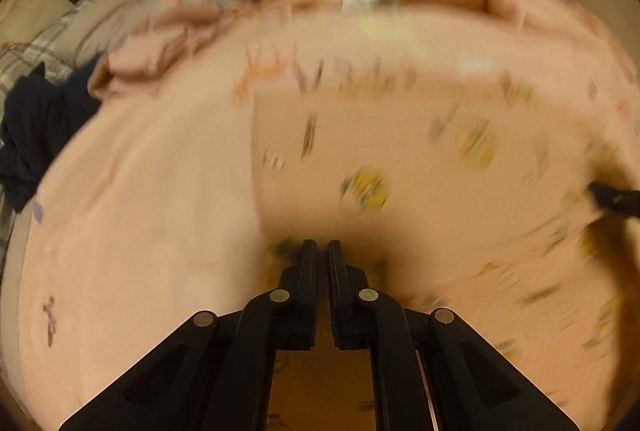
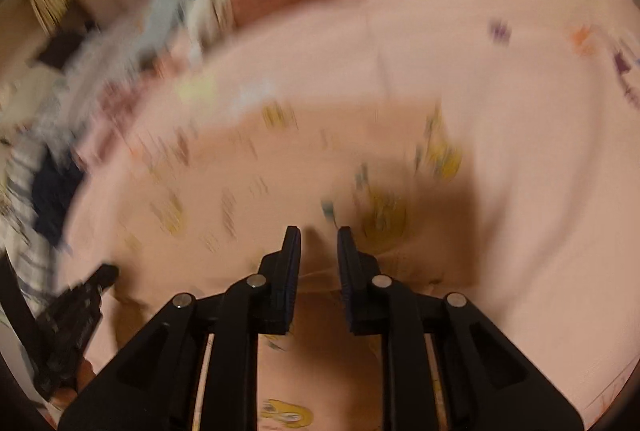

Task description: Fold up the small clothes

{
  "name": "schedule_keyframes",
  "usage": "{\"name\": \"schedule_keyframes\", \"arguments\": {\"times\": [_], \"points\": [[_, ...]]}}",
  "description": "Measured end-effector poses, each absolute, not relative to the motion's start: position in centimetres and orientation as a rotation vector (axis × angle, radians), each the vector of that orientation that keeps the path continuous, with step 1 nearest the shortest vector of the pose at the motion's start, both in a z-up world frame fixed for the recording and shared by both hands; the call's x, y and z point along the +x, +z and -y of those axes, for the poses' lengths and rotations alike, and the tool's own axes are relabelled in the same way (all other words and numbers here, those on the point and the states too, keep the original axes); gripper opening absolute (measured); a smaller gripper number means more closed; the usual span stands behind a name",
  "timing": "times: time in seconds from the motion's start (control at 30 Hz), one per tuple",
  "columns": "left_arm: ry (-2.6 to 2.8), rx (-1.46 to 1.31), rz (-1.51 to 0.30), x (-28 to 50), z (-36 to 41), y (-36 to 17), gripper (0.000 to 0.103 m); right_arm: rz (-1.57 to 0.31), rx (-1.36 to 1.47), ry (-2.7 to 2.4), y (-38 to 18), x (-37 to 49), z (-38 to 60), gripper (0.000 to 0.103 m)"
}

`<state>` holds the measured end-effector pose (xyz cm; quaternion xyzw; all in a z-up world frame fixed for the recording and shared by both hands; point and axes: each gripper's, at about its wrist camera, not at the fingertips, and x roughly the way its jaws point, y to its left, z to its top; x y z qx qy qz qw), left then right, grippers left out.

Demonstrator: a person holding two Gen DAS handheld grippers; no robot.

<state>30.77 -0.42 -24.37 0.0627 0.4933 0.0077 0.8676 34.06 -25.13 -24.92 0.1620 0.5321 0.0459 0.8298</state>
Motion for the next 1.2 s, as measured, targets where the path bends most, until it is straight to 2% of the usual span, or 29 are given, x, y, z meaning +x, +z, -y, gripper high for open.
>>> {"name": "schedule_keyframes", "arguments": {"times": [0.07,0.2,0.47,0.63,0.67,0.7,0.73,0.77,0.83,0.87,0.9,0.93,0.97,1.0,1.07,1.2], "points": [[-0.005,0.171,-0.964,29.0,-0.3,-24.4,0.008,-1.07,0.283,0.126,-25.7,32.3,24.9,0.008],[-0.026,0.269,-0.921,27.3,-0.8,-24.9,0.008,-1.112,0.229,0.156,-25.8,29.5,25.2,0.002],[-0.025,-0.012,-1.011,27.5,-4.0,-24.5,0.008,-1.141,0.386,0.18,-26.9,25.4,28.3,0.002],[-0.063,-0.043,-1.05,23.2,-6.1,-23.5,0.008,-1.164,0.397,0.179,-26.5,21.8,28.7,0.002],[-0.075,-0.085,-1.082,22.0,-7.0,-23.0,0.011,-1.183,0.403,0.177,-26.3,20.8,28.9,0.005],[-0.059,-0.121,-1.116,21.3,-7.9,-22.8,0.021,-1.196,0.411,0.174,-26.3,20.4,28.8,0.006],[-0.063,-0.207,-1.153,20.4,-9.4,-22.3,0.023,-1.204,0.412,0.169,-26.0,19.6,28.7,0.007],[-0.088,-0.305,-1.166,19.4,-10.8,-21.9,0.025,-1.204,0.393,0.163,-25.3,18.4,28.7,0.01],[-0.14,-0.482,-1.168,17.7,-13.4,-21.2,0.041,-1.188,0.337,0.142,-24.2,16.7,28.2,0.019],[-0.167,-0.597,-1.148,16.3,-15.0,-20.7,0.055,-1.182,0.31,0.125,-23.7,16.0,28.1,0.029],[-0.178,-0.658,-1.123,15.3,-16.1,-20.4,0.066,-1.168,0.277,0.106,-23.0,14.8,28.0,0.046],[-0.182,-0.714,-1.087,14.0,-17.1,-20.1,0.067,-1.158,0.262,0.097,-22.5,13.9,28.2,0.055],[-0.174,-0.746,-1.062,12.4,-17.7,-19.9,0.067,-1.144,0.258,0.09,-22.1,12.9,28.4,0.068],[-0.163,-0.768,-1.052,11.3,-18.0,-19.9,0.068,-1.127,0.272,0.084,-21.7,11.7,28.9,0.072],[-0.135,-0.806,-1.044,9.2,-18.4,-20.4,0.068,-1.117,0.329,0.083,-21.7,9.9,29.9,0.072],[-0.196,-0.836,-1.15,6.8,-17.5,-23.3,0.068,-1.158,0.583,0.096,-23.7,6.6,32.1,0.073]]}}
